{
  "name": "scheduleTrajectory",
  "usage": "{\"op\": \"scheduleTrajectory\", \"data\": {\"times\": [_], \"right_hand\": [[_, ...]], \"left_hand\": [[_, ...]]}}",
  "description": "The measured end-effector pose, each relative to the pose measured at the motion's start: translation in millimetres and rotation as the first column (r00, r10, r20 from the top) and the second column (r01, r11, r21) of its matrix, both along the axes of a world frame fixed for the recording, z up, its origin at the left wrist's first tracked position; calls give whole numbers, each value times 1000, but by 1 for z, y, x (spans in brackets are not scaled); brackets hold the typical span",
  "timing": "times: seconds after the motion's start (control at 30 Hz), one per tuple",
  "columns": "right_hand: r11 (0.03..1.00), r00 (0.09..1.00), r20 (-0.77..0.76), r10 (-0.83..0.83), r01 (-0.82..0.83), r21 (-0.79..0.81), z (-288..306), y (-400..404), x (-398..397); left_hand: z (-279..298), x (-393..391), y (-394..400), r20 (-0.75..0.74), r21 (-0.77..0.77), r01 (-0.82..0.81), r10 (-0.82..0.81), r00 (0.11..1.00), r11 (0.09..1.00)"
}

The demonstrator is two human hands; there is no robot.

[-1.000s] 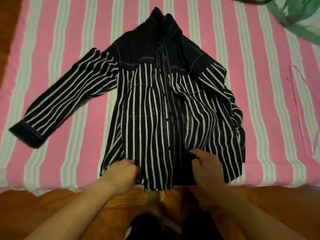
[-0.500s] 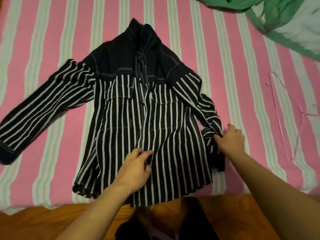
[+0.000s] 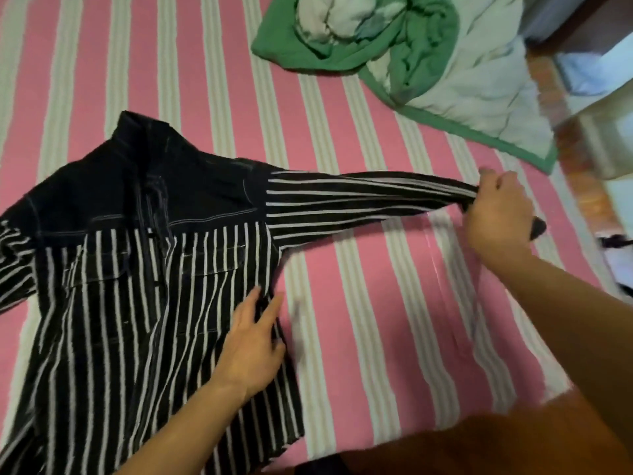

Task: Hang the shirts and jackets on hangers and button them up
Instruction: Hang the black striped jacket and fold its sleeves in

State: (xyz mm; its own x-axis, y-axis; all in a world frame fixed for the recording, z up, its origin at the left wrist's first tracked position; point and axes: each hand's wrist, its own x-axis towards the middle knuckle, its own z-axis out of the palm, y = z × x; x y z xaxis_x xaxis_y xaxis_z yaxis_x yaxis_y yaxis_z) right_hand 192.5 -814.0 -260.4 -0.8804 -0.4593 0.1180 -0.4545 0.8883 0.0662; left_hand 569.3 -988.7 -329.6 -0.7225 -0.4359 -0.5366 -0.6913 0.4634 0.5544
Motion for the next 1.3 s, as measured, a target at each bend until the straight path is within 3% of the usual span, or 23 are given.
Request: {"op": "scheduleTrajectory", "data": {"times": [0.1,0.2,0.3,0.4,0.53,0.6,0.73,0.93,1.03,1.17,1.3], "right_hand": [[984,999,-19,26,-23,176,-31,28,-28],[939,927,184,-327,297,174,-82,51,-2],[929,834,410,-369,347,129,-124,90,45],[806,511,669,-540,541,238,-152,125,77],[813,615,572,-543,556,173,-162,133,89],[786,615,558,-558,606,118,-160,134,81],[588,469,593,-655,809,10,-147,150,60],[348,305,545,-781,937,-26,-99,171,15],[419,418,530,-738,899,-126,-82,147,9],[683,688,540,-486,684,-257,-78,67,50],[892,768,621,-157,381,-245,-83,-32,130]], "left_hand": [[-11,-42,-3,63,-32,-5,7,998,999],[-25,-66,-6,187,-7,47,-45,981,999],[-33,-73,-6,279,9,147,-144,949,989],[-41,-64,-5,323,20,159,-157,933,987],[-45,-53,-3,393,32,164,-163,905,986],[-44,-54,-2,408,37,155,-157,900,987],[-39,-63,2,417,39,162,-163,894,986],[-40,-86,9,369,32,207,-204,907,978],[-48,-95,10,366,11,276,-261,893,961],[-39,-88,7,228,51,89,-99,969,995],[-26,-54,-28,132,-23,-42,45,990,999]]}}
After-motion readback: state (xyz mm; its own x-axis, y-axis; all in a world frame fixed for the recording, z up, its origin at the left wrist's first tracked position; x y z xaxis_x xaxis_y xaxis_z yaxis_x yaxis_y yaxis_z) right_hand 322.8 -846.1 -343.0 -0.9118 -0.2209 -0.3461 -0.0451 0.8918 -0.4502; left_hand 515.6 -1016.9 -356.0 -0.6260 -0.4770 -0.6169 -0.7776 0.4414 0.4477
